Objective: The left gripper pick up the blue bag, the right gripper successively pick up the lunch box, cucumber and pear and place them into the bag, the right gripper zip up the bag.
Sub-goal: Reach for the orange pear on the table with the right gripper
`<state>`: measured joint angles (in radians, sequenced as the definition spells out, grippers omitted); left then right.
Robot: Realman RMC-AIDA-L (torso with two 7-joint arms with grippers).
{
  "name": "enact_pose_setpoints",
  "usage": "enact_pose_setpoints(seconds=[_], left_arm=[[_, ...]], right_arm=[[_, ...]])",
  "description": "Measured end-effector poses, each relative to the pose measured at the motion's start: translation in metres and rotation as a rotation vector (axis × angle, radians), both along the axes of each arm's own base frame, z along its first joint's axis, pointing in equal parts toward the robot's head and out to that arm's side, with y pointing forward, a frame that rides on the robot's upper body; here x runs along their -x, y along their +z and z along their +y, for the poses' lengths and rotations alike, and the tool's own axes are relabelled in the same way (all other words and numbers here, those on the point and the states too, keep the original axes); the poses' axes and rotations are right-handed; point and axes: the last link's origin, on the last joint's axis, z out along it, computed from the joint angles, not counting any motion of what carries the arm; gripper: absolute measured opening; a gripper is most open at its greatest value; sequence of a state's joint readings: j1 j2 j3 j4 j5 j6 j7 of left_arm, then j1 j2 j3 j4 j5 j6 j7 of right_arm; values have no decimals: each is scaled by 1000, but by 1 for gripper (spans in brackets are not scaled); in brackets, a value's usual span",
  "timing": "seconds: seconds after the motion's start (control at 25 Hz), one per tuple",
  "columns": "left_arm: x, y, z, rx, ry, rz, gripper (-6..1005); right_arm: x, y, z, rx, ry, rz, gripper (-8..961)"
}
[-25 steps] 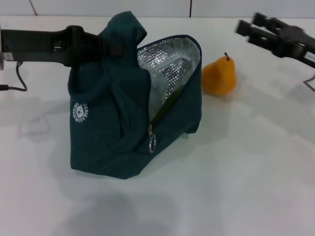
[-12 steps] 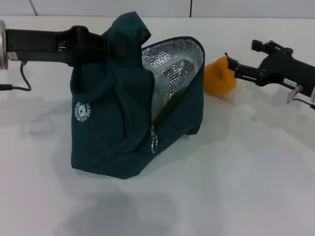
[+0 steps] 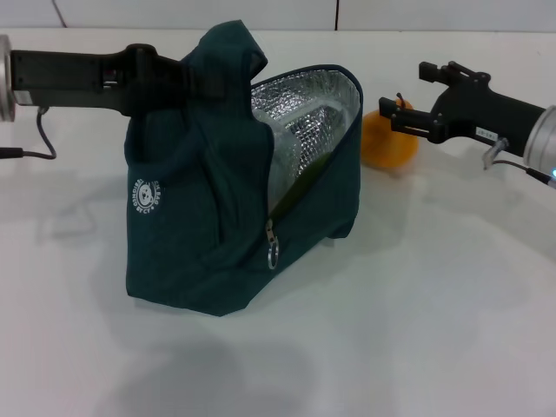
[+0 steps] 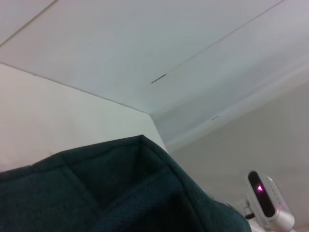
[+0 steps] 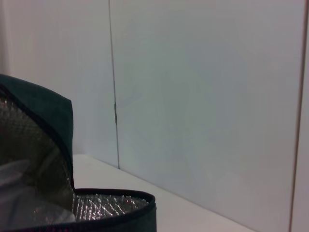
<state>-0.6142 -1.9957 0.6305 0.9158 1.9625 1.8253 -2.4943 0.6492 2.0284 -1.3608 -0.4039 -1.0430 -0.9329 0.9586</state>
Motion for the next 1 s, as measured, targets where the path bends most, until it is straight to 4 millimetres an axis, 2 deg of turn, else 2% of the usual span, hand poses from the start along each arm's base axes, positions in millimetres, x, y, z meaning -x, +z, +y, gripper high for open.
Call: enact_pose_setpoints(seconds=[0.16,0.36,0.6,0.68,0.92,1.0], left_arm=[[0,0,0,-1,-1,-3,112],[-1,0,0,-1,-2,-3,113],[-1,0,0,-1,-3,-3,114],[-1,0,0,0,-3,-3,115],[-1,0,0,1,-4,-3,116],[-1,0,0,1,-4,-3,116]], right_arm=[[0,-4,7,7,-49,-15,817],[2,-10,6,30,-36,-44,802],[1,-11,5,32,-37,-49,572],[0,-11,5,31,-38,-47,324],[-1,-10,4,30,-42,-45,217],[-1,-11,4,31,-42,-45,209]])
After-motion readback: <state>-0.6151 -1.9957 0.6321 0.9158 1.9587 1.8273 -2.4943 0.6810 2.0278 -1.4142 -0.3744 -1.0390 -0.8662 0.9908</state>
